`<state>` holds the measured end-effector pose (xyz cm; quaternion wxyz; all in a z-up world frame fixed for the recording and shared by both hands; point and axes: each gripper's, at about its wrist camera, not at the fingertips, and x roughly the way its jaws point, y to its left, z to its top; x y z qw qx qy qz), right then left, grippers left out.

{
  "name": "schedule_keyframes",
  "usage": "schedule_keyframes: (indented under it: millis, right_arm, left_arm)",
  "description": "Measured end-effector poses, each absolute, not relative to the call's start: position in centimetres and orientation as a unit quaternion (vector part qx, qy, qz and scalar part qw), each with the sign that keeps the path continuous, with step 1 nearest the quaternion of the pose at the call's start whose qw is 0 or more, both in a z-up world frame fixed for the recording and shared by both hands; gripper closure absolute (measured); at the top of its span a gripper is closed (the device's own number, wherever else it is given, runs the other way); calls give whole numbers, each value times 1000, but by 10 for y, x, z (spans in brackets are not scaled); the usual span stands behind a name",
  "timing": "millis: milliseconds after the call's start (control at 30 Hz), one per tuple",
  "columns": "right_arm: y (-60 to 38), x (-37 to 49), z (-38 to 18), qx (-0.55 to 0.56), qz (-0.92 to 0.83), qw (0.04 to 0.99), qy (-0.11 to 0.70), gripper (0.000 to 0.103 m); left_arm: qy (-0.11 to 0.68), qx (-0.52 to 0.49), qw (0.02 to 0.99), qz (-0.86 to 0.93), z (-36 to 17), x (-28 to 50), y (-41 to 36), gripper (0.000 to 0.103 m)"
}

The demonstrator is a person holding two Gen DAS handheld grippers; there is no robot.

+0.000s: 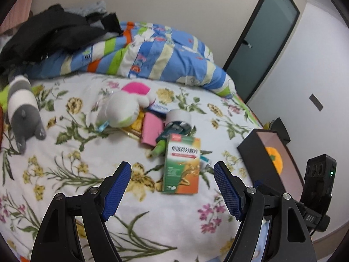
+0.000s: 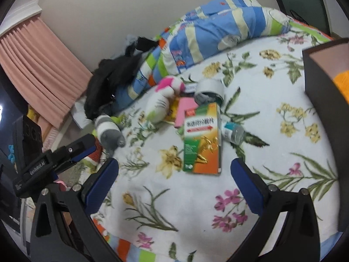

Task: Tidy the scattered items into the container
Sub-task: 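Grasp the green-and-white medicine box with the left gripper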

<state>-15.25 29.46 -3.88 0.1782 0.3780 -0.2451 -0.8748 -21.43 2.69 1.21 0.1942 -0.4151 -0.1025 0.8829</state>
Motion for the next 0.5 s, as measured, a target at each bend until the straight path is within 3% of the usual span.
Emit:
schedule_keyframes:
  millis: [433, 500]
  right_arm:
    - [279, -212, -126, 433, -856, 170, -227, 13]
    - [275, -219, -132, 434, -859, 164, -215, 13]
  left_arm:
    - [-118, -484, 237, 834, -84, -274, 57, 25]
    - [-112, -491, 244, 829, -95, -282, 64, 30]
